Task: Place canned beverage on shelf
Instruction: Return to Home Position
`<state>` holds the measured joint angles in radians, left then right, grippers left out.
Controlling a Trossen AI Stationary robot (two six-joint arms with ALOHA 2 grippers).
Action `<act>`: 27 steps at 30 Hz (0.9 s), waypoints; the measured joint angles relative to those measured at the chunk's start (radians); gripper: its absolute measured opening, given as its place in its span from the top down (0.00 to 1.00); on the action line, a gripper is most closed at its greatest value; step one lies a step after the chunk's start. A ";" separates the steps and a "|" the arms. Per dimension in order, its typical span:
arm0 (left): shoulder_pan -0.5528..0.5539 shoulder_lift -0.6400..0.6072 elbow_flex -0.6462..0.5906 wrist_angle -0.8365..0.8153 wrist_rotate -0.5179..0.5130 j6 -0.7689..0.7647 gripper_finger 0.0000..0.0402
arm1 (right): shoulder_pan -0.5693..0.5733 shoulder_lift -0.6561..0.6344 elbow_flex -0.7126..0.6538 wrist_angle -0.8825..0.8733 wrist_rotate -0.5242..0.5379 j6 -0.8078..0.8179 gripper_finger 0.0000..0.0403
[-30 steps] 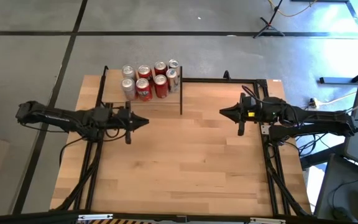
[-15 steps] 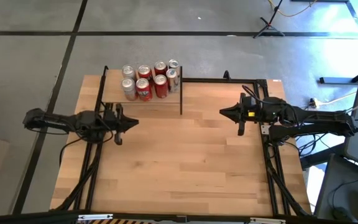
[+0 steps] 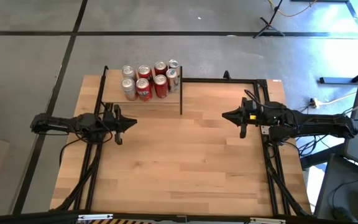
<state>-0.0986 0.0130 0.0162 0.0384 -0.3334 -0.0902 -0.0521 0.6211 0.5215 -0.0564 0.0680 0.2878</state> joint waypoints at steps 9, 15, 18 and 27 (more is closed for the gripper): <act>-0.001 0.000 0.000 -0.003 0.006 0.047 0.93 | -0.001 -0.235 -0.182 0.002 -0.008 -0.001 0.97; 0.000 0.000 0.000 -0.002 0.006 0.048 0.93 | -0.001 -0.395 -0.306 0.001 -0.030 0.033 0.97; 0.000 0.000 0.000 -0.002 0.006 0.048 0.93 | -0.001 -0.458 -0.360 0.001 -0.083 0.049 0.97; 0.000 0.000 0.000 -0.002 0.005 0.048 0.93 | -0.001 -0.600 -0.475 0.003 -0.149 0.045 0.97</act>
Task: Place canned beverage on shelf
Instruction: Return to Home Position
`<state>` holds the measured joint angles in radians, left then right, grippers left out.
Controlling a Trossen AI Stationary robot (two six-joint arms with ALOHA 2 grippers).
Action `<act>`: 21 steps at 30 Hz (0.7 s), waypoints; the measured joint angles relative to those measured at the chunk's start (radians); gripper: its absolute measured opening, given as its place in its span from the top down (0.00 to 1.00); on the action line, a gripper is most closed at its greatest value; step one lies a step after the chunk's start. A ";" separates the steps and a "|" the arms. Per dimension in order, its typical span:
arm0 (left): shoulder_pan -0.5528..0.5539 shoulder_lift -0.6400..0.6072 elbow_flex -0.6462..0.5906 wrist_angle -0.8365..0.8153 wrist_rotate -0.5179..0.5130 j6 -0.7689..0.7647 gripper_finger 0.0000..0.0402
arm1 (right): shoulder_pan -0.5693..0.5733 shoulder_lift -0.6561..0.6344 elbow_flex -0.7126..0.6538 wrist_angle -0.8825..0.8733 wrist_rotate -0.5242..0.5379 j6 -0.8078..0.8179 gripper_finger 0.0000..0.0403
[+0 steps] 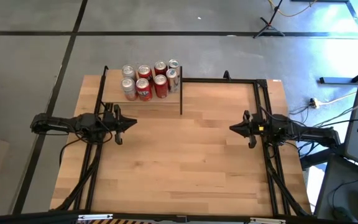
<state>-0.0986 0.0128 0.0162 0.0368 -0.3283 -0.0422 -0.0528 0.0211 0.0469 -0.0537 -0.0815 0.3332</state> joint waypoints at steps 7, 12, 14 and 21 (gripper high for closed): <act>0.000 0.000 0.000 0.001 -0.002 0.000 0.93 | 0.000 -0.019 -0.032 0.061 0.064 -0.050 0.97; 0.000 0.000 0.000 0.001 -0.001 0.000 0.93 | 0.000 0.005 -0.033 0.063 0.085 -0.019 0.97; 0.000 0.000 0.000 0.000 -0.001 0.000 0.93 | 0.000 0.009 -0.033 0.063 0.086 -0.026 0.97; 0.000 0.000 0.000 0.000 -0.001 0.000 0.93 | 0.000 0.009 -0.033 0.061 0.087 -0.025 0.97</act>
